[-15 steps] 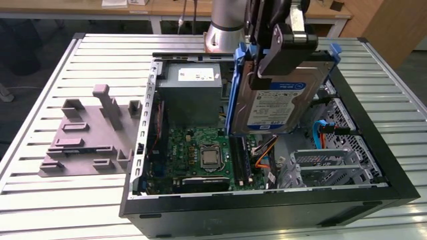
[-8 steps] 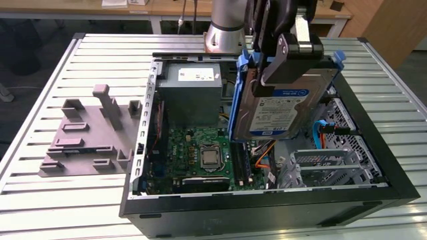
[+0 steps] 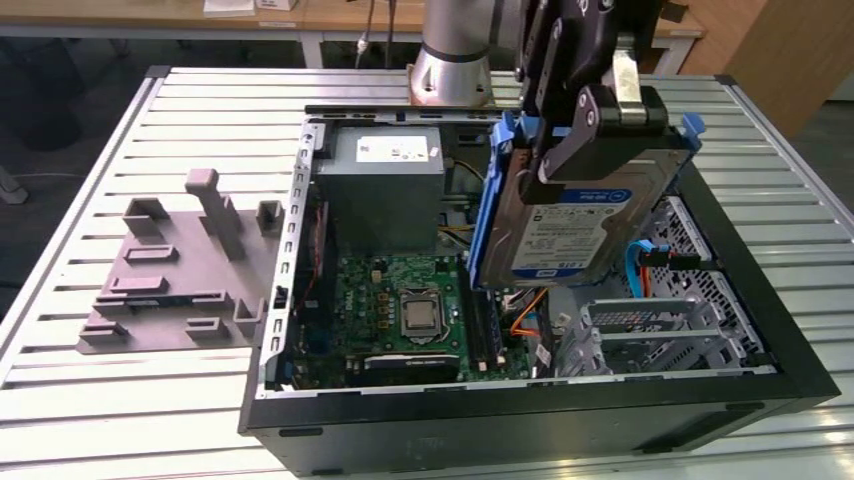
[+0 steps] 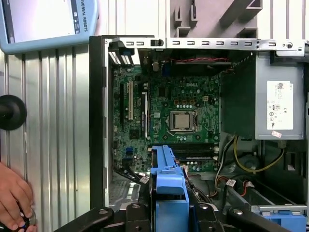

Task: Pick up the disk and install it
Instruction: 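Insert the disk into the insertion slot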

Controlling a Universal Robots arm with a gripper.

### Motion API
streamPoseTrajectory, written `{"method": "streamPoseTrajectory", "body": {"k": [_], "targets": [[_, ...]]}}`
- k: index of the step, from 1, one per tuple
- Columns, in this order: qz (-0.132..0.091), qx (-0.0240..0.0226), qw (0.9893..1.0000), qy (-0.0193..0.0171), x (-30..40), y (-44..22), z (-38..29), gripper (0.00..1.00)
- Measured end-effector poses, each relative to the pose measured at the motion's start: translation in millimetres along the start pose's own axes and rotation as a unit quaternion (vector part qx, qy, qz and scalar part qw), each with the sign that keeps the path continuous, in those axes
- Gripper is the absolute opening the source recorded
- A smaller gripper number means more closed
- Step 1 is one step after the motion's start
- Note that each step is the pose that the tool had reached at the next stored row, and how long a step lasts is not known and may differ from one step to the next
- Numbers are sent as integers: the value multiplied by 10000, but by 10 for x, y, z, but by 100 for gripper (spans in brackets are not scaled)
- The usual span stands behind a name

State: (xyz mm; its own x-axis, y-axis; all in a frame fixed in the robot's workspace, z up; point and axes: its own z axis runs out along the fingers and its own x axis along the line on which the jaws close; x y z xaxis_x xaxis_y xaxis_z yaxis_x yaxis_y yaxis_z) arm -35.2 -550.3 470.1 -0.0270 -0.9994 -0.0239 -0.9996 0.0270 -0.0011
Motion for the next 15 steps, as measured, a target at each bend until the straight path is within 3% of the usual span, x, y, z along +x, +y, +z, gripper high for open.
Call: {"method": "streamPoseTrajectory", "body": {"k": [9, 15], "targets": [[84, 2, 10000, 0, 43, -40, 49, 36], [84, 2, 10000, 0, 74, -204, 70, 36]]}}
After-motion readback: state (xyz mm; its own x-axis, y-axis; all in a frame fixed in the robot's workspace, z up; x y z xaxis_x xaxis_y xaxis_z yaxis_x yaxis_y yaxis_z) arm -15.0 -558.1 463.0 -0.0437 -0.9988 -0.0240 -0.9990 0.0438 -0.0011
